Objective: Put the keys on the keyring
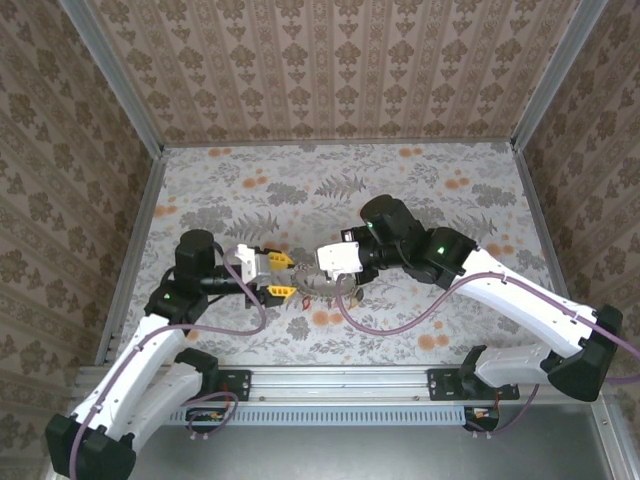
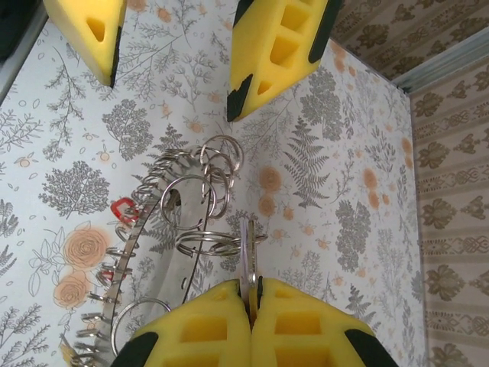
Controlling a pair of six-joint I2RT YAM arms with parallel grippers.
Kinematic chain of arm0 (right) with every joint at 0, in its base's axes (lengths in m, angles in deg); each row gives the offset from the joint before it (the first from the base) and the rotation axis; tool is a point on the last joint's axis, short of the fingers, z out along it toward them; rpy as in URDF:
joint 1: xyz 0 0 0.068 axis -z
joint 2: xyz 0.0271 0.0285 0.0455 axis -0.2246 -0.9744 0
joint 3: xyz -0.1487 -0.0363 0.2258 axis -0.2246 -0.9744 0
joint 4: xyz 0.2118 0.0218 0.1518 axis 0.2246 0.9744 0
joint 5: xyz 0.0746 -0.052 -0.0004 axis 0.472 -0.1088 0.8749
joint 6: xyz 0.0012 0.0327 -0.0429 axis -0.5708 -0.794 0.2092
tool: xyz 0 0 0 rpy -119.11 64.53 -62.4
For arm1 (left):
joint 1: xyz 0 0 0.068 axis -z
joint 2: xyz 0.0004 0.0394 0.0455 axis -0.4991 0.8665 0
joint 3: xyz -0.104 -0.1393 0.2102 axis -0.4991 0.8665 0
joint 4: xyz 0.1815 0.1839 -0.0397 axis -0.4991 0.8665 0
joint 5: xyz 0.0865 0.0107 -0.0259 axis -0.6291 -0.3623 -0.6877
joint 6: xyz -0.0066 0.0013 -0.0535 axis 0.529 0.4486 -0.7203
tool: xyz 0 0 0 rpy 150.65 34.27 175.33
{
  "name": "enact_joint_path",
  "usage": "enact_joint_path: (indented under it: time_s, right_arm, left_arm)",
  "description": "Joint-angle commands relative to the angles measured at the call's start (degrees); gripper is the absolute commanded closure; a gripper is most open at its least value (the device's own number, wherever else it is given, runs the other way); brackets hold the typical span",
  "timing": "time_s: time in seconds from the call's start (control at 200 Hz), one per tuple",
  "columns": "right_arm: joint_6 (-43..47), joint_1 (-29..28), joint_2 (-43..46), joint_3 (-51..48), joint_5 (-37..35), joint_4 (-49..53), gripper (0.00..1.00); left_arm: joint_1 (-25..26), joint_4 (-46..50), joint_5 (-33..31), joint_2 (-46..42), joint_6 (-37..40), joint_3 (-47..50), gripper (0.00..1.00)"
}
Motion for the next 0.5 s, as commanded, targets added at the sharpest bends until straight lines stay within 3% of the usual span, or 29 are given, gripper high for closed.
enact_joint_path:
  time_s: [0.0, 0.195, 0.38, 0.495]
  right_arm:
    - [-2.00, -0.47, 1.96, -0.72, 2.62, -2.21, 1.00]
    - [-1.61, -0.48, 1.92, -1.78, 1.93, -2.17, 1.00]
    - [-2.33, -0.64, 1.48, -1.83, 2.69, -2.21, 1.00]
    - [-3.47, -0.57, 1.22, -1.83, 2.91, -4.27, 1.00]
  left_arm:
    - [0.38, 1.47, 0.34, 0.35, 2.22, -1.80, 0.45]
    - [0.10, 1.62, -4.90, -0.41, 0.11, -1.77, 0.45]
    - [-0.14, 1.18, -2.58, -1.00, -0.61, -1.44, 0.45]
    - [2.39, -3.94, -2.54, -0.97, -4.30, 0.34, 0.45]
